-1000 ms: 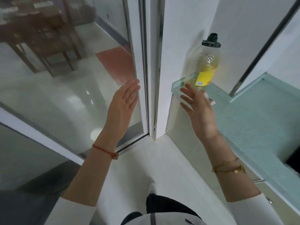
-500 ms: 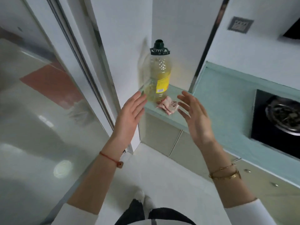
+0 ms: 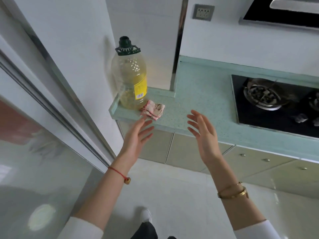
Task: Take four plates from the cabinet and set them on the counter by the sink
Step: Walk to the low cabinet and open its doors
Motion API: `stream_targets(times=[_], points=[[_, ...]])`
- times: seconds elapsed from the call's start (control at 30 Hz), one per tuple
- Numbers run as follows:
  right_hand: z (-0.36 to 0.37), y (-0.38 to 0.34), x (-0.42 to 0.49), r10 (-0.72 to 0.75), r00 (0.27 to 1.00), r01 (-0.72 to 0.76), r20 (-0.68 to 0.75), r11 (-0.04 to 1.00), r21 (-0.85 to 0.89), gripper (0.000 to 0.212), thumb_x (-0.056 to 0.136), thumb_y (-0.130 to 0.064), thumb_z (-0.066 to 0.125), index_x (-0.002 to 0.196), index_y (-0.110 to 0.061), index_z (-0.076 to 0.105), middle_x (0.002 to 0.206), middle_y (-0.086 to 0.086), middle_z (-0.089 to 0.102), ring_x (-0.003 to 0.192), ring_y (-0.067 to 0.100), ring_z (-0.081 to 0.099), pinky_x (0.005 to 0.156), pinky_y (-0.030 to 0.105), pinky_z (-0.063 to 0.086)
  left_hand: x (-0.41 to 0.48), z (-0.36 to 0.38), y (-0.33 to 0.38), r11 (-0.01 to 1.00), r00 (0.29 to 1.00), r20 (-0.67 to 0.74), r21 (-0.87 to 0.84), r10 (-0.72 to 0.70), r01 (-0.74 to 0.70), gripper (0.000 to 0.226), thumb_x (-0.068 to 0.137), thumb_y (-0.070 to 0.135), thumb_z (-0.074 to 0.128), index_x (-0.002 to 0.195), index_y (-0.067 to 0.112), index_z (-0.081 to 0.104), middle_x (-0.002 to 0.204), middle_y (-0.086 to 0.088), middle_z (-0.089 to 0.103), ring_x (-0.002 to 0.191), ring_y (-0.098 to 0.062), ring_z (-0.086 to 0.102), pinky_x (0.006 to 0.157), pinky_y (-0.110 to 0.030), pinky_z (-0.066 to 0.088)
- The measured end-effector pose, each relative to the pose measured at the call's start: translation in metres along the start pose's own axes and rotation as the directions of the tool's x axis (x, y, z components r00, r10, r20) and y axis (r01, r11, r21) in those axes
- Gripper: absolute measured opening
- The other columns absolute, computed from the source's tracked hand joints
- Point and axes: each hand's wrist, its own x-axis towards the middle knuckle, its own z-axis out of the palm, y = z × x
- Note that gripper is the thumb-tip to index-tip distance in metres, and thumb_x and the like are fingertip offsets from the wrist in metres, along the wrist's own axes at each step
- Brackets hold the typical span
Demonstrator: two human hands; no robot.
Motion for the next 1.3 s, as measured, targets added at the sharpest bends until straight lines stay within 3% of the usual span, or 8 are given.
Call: stream_targets(times=[0.33,0.5,0.67,0.9,1.3], points=[[-0.045,0.174,0.040,-0.071,0.997,0.068,-0.024,0.992,-0.110,0.026,0.103,-0.016,0.041,0.115,-0.015,0.065,0.103,0.002,0.068,0.095,0.016,0.061,0.085,0.033,0.048,0.105,-0.013,-0.165,0.987,0.988,-0.046,0.055,-0.148,0.151,0.040,0.102,0.017,0.049,0.139,0.004,0.045,0.141,-0.018,0.056,0.115,-0.030,0.058,0.107,-0.043,0.045],[-0.056,0.269,0.076,-0.153,0.987,0.158,0.042,0.974,-0.163,0.025,0.103,-0.014,0.043,0.111,-0.021,0.065,0.103,-0.005,0.070,0.094,0.010,0.065,0.086,0.030,0.050,0.178,-0.018,-0.224,0.998,1.000,-0.023,0.069,-0.013,0.014,0.052,0.093,0.009,0.063,0.142,0.007,0.046,0.129,-0.014,0.065,0.108,-0.027,0.064,0.092,-0.034,0.052],[-0.058,0.336,0.118,-0.292,0.952,0.304,0.095,0.937,-0.169,0.027,0.103,-0.019,0.044,0.119,-0.026,0.064,0.115,-0.011,0.071,0.112,0.007,0.064,0.100,0.035,0.051,0.225,-0.026,-0.256,0.977,0.977,0.072,0.061,0.201,-0.205,0.045,0.092,0.009,0.064,0.135,0.009,0.052,0.127,-0.008,0.069,0.115,-0.024,0.067,0.095,-0.033,0.055],[-0.055,0.379,0.151,-0.493,0.860,0.507,0.130,0.853,-0.124,0.037,0.098,-0.032,0.044,0.131,-0.027,0.059,0.130,-0.019,0.063,0.125,0.001,0.055,0.109,0.045,0.045,0.250,-0.041,-0.283,0.906,0.872,0.264,-0.023,0.413,-0.422,0.042,0.096,-0.002,0.054,0.138,0.004,0.049,0.131,-0.010,0.067,0.119,-0.023,0.066,0.103,-0.037,0.051],[-0.054,0.382,0.137,-0.582,0.802,0.597,0.136,0.785,-0.166,0.040,0.102,-0.021,0.044,0.142,-0.021,0.047,0.141,-0.006,0.054,0.130,0.007,0.051,0.110,0.045,0.043,0.214,-0.086,-0.297,0.877,0.793,0.389,-0.097,0.469,-0.471,0.049,0.094,-0.006,0.052,0.141,0.005,0.043,0.130,-0.009,0.067,0.121,-0.021,0.065,0.097,-0.032,0.055]])
